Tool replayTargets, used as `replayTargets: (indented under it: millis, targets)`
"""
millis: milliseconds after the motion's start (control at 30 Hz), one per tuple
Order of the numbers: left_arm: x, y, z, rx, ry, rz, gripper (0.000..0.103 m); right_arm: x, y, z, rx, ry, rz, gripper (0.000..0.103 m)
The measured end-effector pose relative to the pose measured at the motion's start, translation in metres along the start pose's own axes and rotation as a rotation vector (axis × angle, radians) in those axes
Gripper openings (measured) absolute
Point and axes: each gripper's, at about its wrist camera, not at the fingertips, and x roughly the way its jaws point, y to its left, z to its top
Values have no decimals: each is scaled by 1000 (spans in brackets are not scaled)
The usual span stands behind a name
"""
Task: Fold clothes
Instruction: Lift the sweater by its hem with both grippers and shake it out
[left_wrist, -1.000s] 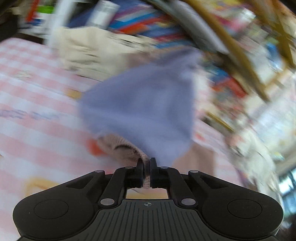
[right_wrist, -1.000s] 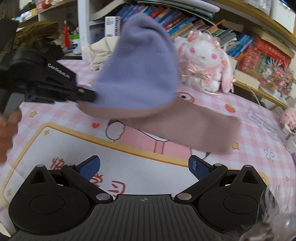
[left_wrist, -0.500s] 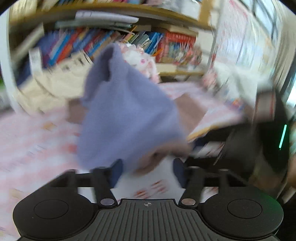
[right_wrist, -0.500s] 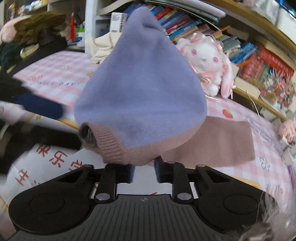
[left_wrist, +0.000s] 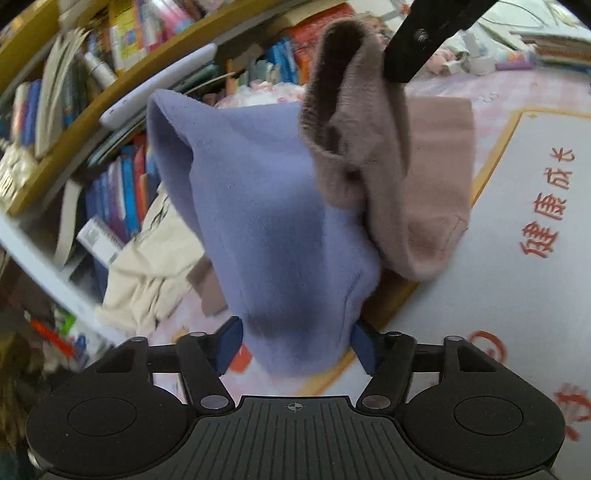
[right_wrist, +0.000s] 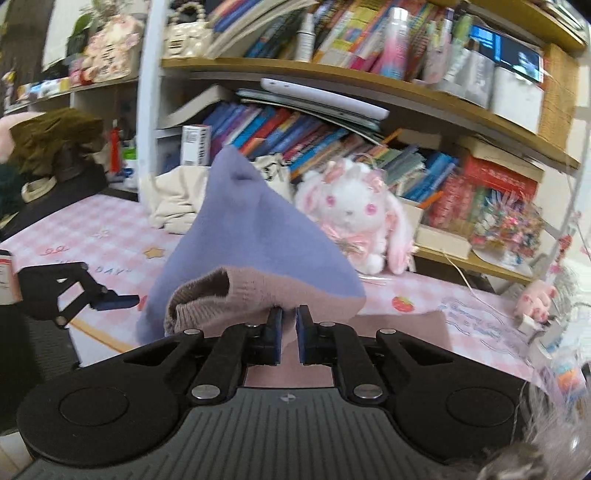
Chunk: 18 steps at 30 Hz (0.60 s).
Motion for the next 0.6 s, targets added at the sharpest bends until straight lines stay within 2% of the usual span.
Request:
replayTargets:
  millis: [33, 67, 133, 167, 233, 333, 400, 467, 533, 600]
  targets:
    - [0, 7, 3, -19, -2, -12, 11, 0, -2, -1, 8, 12, 0, 9]
    - [-3, 16, 6, -58, -13, -19, 8, 0, -4, -3, 19, 32, 11, 9]
    - [-19, 41, 15, -188, -62, -18, 6, 0, -6, -9, 58, 85, 39, 22]
    - [-29, 54, 20, -240, -92, -18, 6, 2, -6, -13, 77, 121, 54, 47]
    - [-49, 74, 30, -315, -156, -25, 6, 9, -5, -21, 110, 204, 96, 71]
    - [-73, 92, 45, -379, -226, -54, 6, 22, 11, -27, 98, 296, 156, 76]
    - [-83, 99, 56, -419, -256, -74, 6, 28, 28, -30, 43, 309, 185, 80]
    - [-88, 103, 66, -455, -273, -91, 6, 31, 46, -34, -28, 300, 199, 84]
    - [-92, 106, 76, -467, -289, -98, 6, 34, 60, -36, -79, 277, 205, 84]
    - [-96, 108, 85, -472, -302, -104, 6, 37, 69, -34, -81, 248, 206, 85]
